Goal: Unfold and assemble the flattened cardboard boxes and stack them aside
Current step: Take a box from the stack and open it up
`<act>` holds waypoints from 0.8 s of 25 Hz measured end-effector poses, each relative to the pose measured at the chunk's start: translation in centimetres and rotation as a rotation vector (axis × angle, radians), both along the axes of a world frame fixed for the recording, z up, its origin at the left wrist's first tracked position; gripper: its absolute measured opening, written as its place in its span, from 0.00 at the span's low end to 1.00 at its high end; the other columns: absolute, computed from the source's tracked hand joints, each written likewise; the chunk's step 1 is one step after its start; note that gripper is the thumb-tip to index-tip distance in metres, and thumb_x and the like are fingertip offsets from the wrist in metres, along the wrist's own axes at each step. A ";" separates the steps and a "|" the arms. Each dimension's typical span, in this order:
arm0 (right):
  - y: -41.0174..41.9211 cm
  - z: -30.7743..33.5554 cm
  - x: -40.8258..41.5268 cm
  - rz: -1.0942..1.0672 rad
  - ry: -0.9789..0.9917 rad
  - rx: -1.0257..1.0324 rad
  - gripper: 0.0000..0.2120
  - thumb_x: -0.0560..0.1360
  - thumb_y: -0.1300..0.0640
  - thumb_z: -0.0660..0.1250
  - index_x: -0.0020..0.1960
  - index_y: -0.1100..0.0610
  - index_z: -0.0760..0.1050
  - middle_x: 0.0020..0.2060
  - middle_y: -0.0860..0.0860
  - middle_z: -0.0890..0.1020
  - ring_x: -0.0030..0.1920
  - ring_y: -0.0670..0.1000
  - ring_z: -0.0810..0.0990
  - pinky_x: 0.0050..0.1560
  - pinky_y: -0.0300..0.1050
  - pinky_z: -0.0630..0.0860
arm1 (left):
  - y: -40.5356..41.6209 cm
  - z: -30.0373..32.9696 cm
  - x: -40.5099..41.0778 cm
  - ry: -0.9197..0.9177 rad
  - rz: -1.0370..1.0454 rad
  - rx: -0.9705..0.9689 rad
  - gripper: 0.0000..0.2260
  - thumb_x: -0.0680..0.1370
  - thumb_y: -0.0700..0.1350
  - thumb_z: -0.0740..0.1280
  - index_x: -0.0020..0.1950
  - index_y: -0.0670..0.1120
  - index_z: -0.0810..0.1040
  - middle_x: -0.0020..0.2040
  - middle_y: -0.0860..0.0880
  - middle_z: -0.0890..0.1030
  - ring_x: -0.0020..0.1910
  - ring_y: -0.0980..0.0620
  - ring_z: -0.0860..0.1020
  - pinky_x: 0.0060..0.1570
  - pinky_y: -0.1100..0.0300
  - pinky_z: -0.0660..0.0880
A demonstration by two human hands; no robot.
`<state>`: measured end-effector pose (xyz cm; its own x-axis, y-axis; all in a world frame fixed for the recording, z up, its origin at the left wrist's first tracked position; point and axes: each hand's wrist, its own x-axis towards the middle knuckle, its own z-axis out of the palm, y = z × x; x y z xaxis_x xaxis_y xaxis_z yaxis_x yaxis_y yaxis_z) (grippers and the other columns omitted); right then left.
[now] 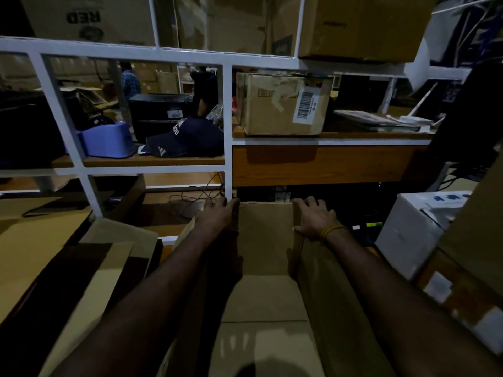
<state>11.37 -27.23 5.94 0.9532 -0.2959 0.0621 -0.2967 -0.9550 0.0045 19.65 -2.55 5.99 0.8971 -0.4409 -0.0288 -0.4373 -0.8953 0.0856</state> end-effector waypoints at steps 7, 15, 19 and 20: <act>0.4 0.1 -2.4 0.021 0.111 0.104 0.49 0.73 0.40 0.70 0.80 0.43 0.39 0.79 0.54 0.39 0.79 0.60 0.42 0.72 0.66 0.58 | 1.0 -0.1 -1.2 0.017 -0.007 -0.002 0.46 0.71 0.60 0.73 0.80 0.58 0.45 0.81 0.48 0.46 0.77 0.34 0.45 0.65 0.26 0.61; 0.8 0.2 -11.2 0.100 0.121 0.178 0.50 0.75 0.41 0.69 0.80 0.58 0.40 0.80 0.52 0.40 0.79 0.60 0.44 0.77 0.56 0.52 | 3.4 -0.3 -6.3 0.063 0.046 -0.029 0.49 0.70 0.65 0.71 0.80 0.56 0.43 0.80 0.42 0.46 0.78 0.35 0.45 0.71 0.31 0.56; 1.3 0.3 -16.3 0.141 0.110 0.169 0.50 0.75 0.41 0.69 0.80 0.61 0.42 0.80 0.52 0.41 0.79 0.59 0.48 0.76 0.54 0.56 | 4.6 0.3 -12.3 0.098 0.136 -0.023 0.47 0.72 0.63 0.70 0.80 0.55 0.41 0.80 0.40 0.46 0.78 0.35 0.46 0.72 0.33 0.56; 1.5 0.4 -17.5 0.153 0.110 0.159 0.50 0.75 0.40 0.69 0.80 0.62 0.42 0.80 0.53 0.41 0.79 0.58 0.48 0.76 0.52 0.56 | 4.9 0.7 -14.2 0.116 0.159 -0.036 0.46 0.73 0.62 0.69 0.80 0.55 0.42 0.80 0.40 0.47 0.77 0.34 0.47 0.72 0.33 0.56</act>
<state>-6.14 -25.78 6.29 0.9862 -0.1450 -0.0804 -0.1543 -0.9800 -0.1253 5.42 2.37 6.73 0.9469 -0.2968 -0.1233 -0.2762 -0.9477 0.1602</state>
